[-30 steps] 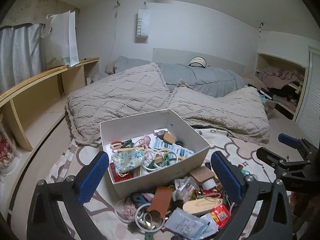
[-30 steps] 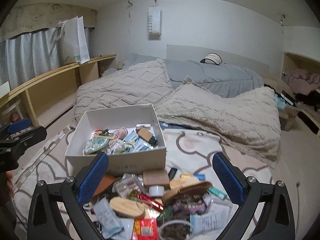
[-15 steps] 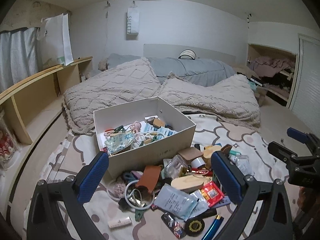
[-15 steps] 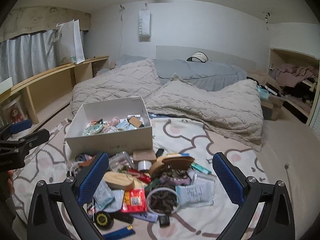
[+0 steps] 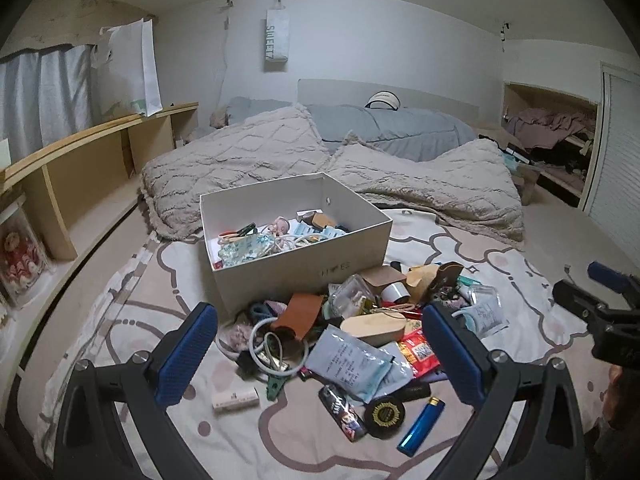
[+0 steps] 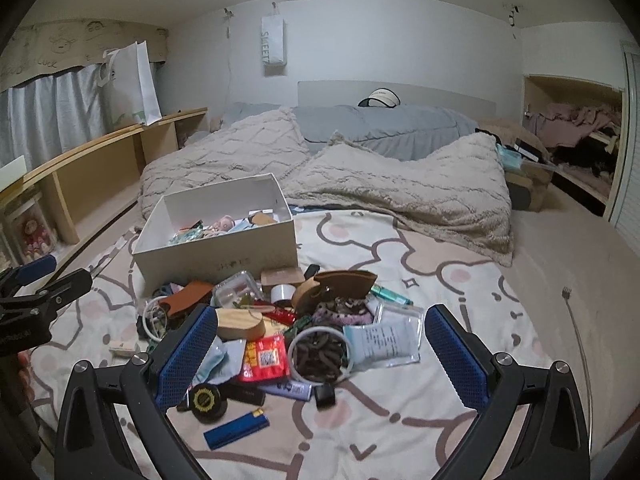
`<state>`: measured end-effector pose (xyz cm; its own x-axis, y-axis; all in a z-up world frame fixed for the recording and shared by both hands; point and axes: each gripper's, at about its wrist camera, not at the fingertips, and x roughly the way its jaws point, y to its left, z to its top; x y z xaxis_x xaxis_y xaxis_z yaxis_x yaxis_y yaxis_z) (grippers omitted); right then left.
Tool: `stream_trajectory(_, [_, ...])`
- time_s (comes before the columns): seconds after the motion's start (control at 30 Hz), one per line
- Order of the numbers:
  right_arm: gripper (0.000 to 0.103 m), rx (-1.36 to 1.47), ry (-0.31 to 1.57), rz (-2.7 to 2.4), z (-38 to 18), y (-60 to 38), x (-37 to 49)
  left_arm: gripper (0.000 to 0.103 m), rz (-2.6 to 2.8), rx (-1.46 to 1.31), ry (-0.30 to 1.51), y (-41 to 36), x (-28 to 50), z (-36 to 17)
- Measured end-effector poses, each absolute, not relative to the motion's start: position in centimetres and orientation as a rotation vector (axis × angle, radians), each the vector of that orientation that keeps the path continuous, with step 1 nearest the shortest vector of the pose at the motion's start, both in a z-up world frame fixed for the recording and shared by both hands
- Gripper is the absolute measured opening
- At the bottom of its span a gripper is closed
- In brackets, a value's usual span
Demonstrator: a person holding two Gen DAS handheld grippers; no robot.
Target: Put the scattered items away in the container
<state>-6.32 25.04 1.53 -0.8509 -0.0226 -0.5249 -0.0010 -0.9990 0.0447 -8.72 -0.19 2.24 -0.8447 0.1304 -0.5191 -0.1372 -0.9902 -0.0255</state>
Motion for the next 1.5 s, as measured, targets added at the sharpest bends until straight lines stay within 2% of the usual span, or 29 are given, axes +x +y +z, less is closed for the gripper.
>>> stream_trajectory(0.9, [0.103,0.867,-0.042,-3.022,0.0,25.1,-1.8,0.103,2.869,-0.836,0.074,1.4,-3.9,0.3])
stream_trajectory(1.5, [0.103,0.867,-0.035,-3.02,-0.1,24.8,-0.9,0.103,2.86,-0.821,0.037,1.5,-2.4,0.6])
